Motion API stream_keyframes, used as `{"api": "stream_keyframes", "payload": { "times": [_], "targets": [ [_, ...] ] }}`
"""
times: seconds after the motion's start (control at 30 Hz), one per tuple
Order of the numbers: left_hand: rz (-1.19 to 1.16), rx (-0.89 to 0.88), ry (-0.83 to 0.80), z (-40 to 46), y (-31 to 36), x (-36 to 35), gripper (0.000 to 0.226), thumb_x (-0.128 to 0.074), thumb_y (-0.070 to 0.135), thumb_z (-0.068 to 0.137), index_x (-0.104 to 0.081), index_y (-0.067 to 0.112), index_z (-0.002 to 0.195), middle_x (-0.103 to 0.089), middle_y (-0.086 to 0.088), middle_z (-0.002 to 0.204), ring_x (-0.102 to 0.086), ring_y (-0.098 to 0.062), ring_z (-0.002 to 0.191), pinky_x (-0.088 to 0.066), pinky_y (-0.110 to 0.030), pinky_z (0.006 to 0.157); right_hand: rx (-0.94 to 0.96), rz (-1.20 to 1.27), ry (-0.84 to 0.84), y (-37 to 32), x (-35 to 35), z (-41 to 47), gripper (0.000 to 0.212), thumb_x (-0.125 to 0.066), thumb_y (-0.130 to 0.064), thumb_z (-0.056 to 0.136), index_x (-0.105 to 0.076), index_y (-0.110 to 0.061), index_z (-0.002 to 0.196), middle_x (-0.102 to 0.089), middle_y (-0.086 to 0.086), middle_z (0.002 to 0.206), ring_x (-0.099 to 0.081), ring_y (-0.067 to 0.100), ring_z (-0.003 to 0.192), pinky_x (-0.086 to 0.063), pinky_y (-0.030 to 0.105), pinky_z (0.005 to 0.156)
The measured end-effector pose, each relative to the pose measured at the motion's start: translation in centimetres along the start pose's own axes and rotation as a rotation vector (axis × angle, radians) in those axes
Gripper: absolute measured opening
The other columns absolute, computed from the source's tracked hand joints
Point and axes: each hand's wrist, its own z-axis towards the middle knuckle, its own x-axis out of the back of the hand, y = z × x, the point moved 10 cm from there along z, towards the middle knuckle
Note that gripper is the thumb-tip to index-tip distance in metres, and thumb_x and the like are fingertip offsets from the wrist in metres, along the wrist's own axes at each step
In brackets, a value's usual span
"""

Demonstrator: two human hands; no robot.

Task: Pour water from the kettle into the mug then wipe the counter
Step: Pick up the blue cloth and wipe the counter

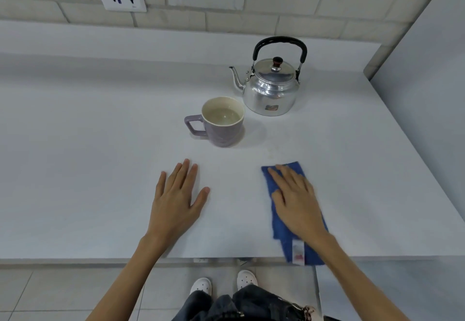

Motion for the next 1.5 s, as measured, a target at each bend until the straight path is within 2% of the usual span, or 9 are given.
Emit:
{"api": "stream_keyframes", "payload": {
  "times": [0.13, 0.33, 0.57, 0.8, 0.93, 1.07, 1.2, 1.3, 1.5],
  "targets": [
    [0.017, -0.002, -0.016, 0.1, -0.1, -0.3, 0.073, -0.014, 0.060, 0.090, -0.023, 0.020, 0.150, -0.017, 0.001, 0.160, -0.010, -0.013, 0.148, -0.006, -0.040, 0.121, -0.100, -0.033, 0.056, 4.2, 1.5, 5.5, 0.047, -0.035, -0.017, 0.096, -0.034, -0.017, 0.144, -0.037, 0.001, 0.150, -0.031, 0.017, 0.138, -0.020, 0.036, 0.114],
    [0.020, 0.000, -0.019, 0.1, -0.1, -0.3, 0.073, -0.015, 0.060, 0.090, -0.024, 0.020, 0.150, -0.019, 0.000, 0.159, -0.011, -0.015, 0.148, -0.006, -0.041, 0.121, -0.053, -0.049, 0.046, 2.1, 0.5, 11.4, 0.047, -0.031, -0.020, 0.097, -0.033, -0.018, 0.144, -0.037, 0.004, 0.150, -0.030, 0.020, 0.137, -0.017, 0.035, 0.112],
    [0.028, -0.002, -0.029, 0.2, -0.3, -0.6, 0.073, -0.013, 0.061, 0.090, -0.021, 0.021, 0.151, -0.017, 0.000, 0.160, -0.011, -0.015, 0.148, -0.006, -0.041, 0.122, 0.078, -0.043, 0.015, -5.0, -1.8, 8.2, 0.049, -0.033, -0.023, 0.096, -0.030, -0.023, 0.145, -0.034, 0.003, 0.152, -0.028, 0.020, 0.139, -0.018, 0.037, 0.113],
    [0.023, 0.002, -0.026, 0.1, -0.3, -0.6, 0.069, -0.019, 0.058, 0.093, -0.021, 0.021, 0.151, -0.016, 0.001, 0.160, -0.010, -0.015, 0.148, -0.004, -0.039, 0.121, 0.148, -0.014, -0.075, -7.7, -3.5, 2.8, 0.051, -0.026, -0.028, 0.097, -0.020, -0.027, 0.148, -0.024, -0.002, 0.157, -0.017, 0.016, 0.144, -0.008, 0.036, 0.118],
    [0.011, 0.002, -0.038, 0.1, -0.3, -0.6, 0.066, -0.022, 0.057, 0.096, -0.018, 0.022, 0.151, -0.013, 0.002, 0.161, -0.006, -0.013, 0.148, -0.002, -0.039, 0.121, 0.157, -0.047, -0.069, -6.0, -2.8, -0.1, 0.056, -0.014, -0.032, 0.092, -0.020, -0.028, 0.148, -0.024, -0.005, 0.156, -0.019, 0.012, 0.144, -0.003, 0.031, 0.117],
    [-0.006, 0.004, -0.020, 0.0, -0.1, -0.2, 0.074, -0.013, 0.061, 0.089, -0.022, 0.021, 0.150, -0.016, 0.002, 0.160, -0.008, -0.013, 0.148, -0.004, -0.039, 0.122, 0.103, -0.083, -0.033, -2.6, -1.2, -0.3, 0.057, -0.015, -0.032, 0.091, -0.023, -0.025, 0.147, -0.025, -0.004, 0.156, -0.020, 0.013, 0.144, -0.006, 0.032, 0.118],
    [0.003, 0.002, -0.013, -0.1, 0.1, 0.1, 0.074, -0.013, 0.061, 0.088, -0.025, 0.021, 0.150, -0.018, 0.002, 0.160, -0.010, -0.013, 0.148, -0.006, -0.040, 0.121, -0.009, -0.136, -0.029, 2.1, -0.4, 2.2, 0.052, -0.024, -0.029, 0.097, -0.017, -0.024, 0.149, -0.017, -0.001, 0.159, -0.013, 0.014, 0.146, -0.010, 0.037, 0.119],
    [0.004, -0.003, -0.008, 0.0, 0.1, 0.1, 0.074, -0.014, 0.060, 0.089, -0.026, 0.020, 0.149, -0.020, 0.000, 0.159, -0.012, -0.015, 0.147, -0.007, -0.041, 0.121, -0.085, -0.122, -0.026, 4.3, 0.0, 5.1, 0.052, -0.025, -0.026, 0.099, -0.014, -0.023, 0.149, -0.014, 0.000, 0.159, -0.012, 0.015, 0.146, -0.008, 0.038, 0.119],
    [0.015, -0.003, 0.000, 0.0, 0.2, 0.2, 0.074, -0.016, 0.059, 0.089, -0.029, 0.018, 0.148, -0.023, -0.002, 0.158, -0.016, -0.017, 0.147, -0.010, -0.043, 0.121, -0.118, -0.065, -0.039, 2.8, -1.0, 10.1, 0.051, -0.022, -0.026, 0.099, -0.011, -0.022, 0.149, -0.011, 0.004, 0.160, -0.007, 0.018, 0.147, 0.000, 0.040, 0.119]
  ]
}}
